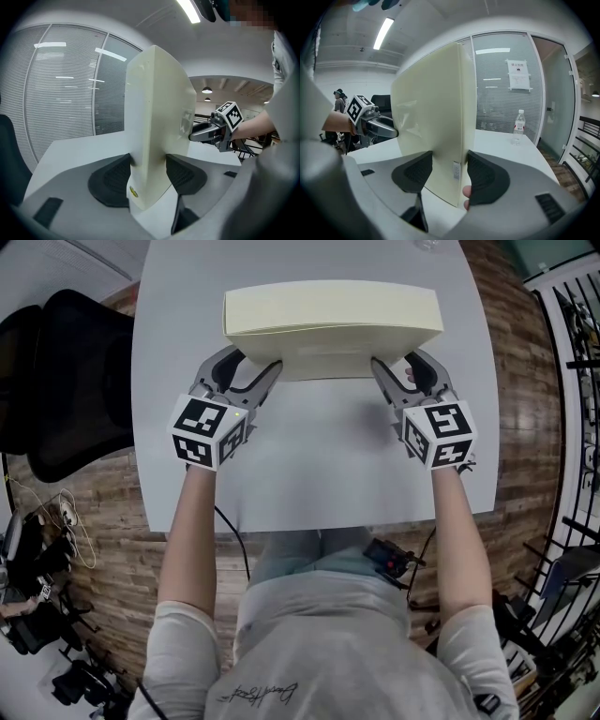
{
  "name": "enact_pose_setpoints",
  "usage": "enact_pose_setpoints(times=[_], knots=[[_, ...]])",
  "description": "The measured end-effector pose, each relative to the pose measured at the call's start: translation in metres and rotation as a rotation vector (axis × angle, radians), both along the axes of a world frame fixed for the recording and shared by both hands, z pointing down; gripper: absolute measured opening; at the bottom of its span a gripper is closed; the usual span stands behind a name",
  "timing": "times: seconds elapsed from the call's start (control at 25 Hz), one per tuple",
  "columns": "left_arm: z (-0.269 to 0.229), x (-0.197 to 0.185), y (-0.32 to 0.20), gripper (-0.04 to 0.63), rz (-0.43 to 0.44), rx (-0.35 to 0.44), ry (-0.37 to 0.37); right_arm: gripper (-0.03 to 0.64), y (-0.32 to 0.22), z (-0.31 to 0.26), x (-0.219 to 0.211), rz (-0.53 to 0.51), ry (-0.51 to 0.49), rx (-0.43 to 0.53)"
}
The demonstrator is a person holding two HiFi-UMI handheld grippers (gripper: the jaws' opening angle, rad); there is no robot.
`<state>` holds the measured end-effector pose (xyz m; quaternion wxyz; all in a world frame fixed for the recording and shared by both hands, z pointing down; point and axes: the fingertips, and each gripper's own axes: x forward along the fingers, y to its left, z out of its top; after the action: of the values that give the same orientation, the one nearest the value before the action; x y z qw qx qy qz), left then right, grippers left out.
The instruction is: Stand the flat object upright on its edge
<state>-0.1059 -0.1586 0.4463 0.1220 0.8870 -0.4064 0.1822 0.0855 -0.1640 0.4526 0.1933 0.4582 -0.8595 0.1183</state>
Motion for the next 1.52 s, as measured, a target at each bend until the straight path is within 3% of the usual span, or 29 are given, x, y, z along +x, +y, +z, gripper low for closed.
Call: enact_pose_setpoints(times=[0.68, 1.52], knots=[[0.0020, -0.0021, 0.0009, 0.264, 0.022, 0.013, -0.017, 0.253, -0.0030, 0.0013, -0.0039, -0.015, -0.003, -0.007], [-0.0017, -0.0029, 0.0051, 0.295, -0.024, 0.005, 0.002, 0.256, 0.0034, 0.0013, 0.0037, -0.007, -0.018, -0.023]])
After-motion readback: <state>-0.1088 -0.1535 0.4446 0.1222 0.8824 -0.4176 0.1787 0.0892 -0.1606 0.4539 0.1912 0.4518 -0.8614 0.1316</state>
